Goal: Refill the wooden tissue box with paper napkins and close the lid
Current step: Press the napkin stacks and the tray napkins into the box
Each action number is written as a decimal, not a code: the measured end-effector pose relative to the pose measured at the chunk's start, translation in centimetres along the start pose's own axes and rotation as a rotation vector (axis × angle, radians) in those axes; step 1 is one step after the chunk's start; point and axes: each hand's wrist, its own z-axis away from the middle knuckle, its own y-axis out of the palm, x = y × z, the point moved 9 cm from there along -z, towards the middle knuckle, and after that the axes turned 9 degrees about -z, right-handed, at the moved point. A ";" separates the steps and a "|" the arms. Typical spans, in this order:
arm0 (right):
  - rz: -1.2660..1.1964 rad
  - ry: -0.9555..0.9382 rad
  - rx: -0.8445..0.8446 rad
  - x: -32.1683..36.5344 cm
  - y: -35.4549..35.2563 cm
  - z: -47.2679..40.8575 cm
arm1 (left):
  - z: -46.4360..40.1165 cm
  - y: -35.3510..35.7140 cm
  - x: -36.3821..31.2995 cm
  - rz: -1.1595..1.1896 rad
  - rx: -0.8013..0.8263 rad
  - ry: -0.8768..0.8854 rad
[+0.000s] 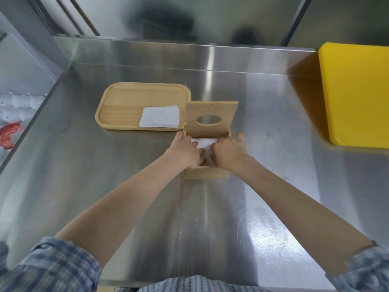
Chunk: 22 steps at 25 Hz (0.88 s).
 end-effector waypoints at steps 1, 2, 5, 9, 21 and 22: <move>0.012 -0.002 0.022 0.0 0.2 -0.2 | -0.2 0.2 0.0 0.014 0.019 0.007; 0.021 -0.004 0.037 0.0 0.4 -0.3 | -0.2 0.4 0.1 0.025 0.032 0.009; -0.015 0.004 0.030 -0.1 0.3 -0.3 | 0.0 0.2 0.2 0.059 -0.003 -0.006; -0.269 0.017 -0.112 0.0 -1.0 0.6 | 2.4 -2.0 1.6 0.437 -0.411 -0.115; -0.956 -0.065 -0.284 5.8 -3.9 2.1 | 10.1 2.8 10.5 1.042 -0.785 -0.408; -0.970 -0.078 -0.275 6.4 -4.1 1.8 | 10.2 3.1 11.2 1.047 -0.786 -0.421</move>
